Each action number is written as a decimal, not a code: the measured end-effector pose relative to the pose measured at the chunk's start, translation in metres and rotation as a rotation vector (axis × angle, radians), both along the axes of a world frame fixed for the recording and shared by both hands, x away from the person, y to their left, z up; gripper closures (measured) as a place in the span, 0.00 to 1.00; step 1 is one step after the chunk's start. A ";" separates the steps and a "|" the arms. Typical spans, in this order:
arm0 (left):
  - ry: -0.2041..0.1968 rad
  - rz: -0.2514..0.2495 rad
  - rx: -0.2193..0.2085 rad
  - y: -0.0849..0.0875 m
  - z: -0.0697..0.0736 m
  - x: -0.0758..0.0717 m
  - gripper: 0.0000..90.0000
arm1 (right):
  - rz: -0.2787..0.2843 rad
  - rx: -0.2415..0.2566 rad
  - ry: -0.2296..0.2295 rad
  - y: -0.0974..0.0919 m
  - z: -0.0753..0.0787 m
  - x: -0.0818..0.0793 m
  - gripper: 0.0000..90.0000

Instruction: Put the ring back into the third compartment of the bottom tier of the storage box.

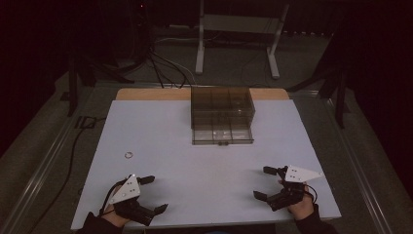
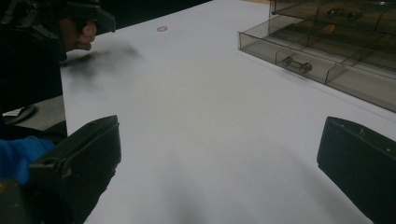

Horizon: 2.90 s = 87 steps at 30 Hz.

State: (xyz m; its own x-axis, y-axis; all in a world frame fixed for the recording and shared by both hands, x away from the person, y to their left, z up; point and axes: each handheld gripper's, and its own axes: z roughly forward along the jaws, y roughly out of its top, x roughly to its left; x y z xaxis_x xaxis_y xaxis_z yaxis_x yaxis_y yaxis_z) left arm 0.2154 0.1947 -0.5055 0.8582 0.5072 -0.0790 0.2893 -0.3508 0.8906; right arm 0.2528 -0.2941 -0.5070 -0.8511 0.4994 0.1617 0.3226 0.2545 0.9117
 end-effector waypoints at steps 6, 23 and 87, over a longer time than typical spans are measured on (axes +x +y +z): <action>-0.016 -0.024 0.002 -0.006 0.009 0.000 0.01 | -0.005 0.006 0.002 -0.001 0.000 0.000 0.00; -0.051 -0.024 -0.020 -0.008 0.030 0.011 0.01 | -0.013 0.007 0.006 0.000 -0.001 0.001 0.00; -0.039 0.489 -0.041 0.073 0.028 0.064 0.02 | -0.020 0.003 0.005 0.001 -0.001 0.000 0.00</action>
